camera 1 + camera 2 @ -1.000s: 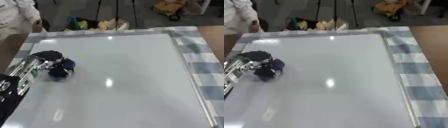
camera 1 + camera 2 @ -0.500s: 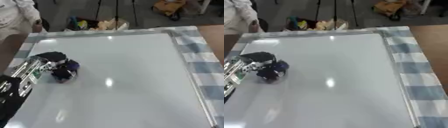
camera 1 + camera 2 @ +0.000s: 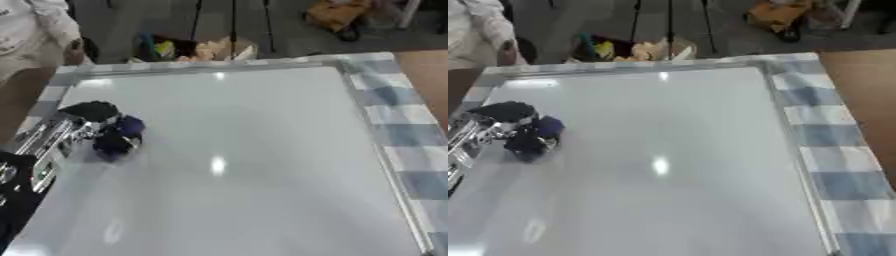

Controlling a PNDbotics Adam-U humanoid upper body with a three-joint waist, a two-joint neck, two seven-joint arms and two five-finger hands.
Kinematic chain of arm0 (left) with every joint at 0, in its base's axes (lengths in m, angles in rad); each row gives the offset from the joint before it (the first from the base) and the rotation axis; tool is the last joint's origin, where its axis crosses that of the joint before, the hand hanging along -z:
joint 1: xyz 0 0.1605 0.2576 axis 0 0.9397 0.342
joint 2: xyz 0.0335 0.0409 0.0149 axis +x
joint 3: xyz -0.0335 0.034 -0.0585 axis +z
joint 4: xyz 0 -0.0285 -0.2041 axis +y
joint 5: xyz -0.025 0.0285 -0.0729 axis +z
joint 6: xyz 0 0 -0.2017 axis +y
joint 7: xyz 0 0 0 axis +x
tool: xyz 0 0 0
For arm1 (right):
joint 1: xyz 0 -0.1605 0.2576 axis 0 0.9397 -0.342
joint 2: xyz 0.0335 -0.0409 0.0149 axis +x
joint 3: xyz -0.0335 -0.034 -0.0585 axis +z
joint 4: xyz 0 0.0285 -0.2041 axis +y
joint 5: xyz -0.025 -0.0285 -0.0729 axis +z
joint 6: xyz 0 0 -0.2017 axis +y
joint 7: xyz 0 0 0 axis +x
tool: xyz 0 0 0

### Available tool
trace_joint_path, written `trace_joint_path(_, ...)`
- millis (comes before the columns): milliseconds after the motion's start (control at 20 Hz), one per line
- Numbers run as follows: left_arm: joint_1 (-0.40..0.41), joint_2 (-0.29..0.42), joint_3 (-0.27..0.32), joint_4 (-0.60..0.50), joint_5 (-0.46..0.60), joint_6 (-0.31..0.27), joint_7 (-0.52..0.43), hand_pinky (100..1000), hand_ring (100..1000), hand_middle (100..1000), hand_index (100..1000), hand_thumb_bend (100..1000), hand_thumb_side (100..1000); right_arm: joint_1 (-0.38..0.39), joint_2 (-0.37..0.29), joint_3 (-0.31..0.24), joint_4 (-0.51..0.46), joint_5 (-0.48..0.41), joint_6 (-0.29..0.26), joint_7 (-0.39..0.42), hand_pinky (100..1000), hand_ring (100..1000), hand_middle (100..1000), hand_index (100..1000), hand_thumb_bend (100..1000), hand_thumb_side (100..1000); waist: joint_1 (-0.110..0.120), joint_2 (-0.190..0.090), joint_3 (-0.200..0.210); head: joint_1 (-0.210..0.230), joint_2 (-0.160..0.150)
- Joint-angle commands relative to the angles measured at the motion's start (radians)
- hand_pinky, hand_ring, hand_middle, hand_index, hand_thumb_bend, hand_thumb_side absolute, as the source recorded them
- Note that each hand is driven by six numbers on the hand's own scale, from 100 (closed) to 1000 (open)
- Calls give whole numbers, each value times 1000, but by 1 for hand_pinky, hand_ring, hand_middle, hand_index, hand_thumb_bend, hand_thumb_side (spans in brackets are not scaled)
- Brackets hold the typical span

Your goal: Wipe the whiteboard clean with a brush.

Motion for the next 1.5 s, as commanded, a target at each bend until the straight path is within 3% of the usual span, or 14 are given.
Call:
trace_joint_path(50,-4,24,25,37,-32,11,17,460,574,480,374,100,790,-13,-24,-5,-15,-3,2,-3,827,845,758,843,100,998,-5,-20,4,-1,-10)
trace_joint_path(900,-24,19,138,184,-105,119,135,434,555,463,373,100,788,-13,-23,-6,-15,-3,1,-4,826,845,759,843,100,997,-8,-24,0,3,-23)
trace_joint_path(1500,-39,1,173,271,-116,179,273,402,530,441,368,100,815,-17,-21,-6,-15,-5,0,-3,826,845,759,843,100,995,-7,-18,-15,10,-45)
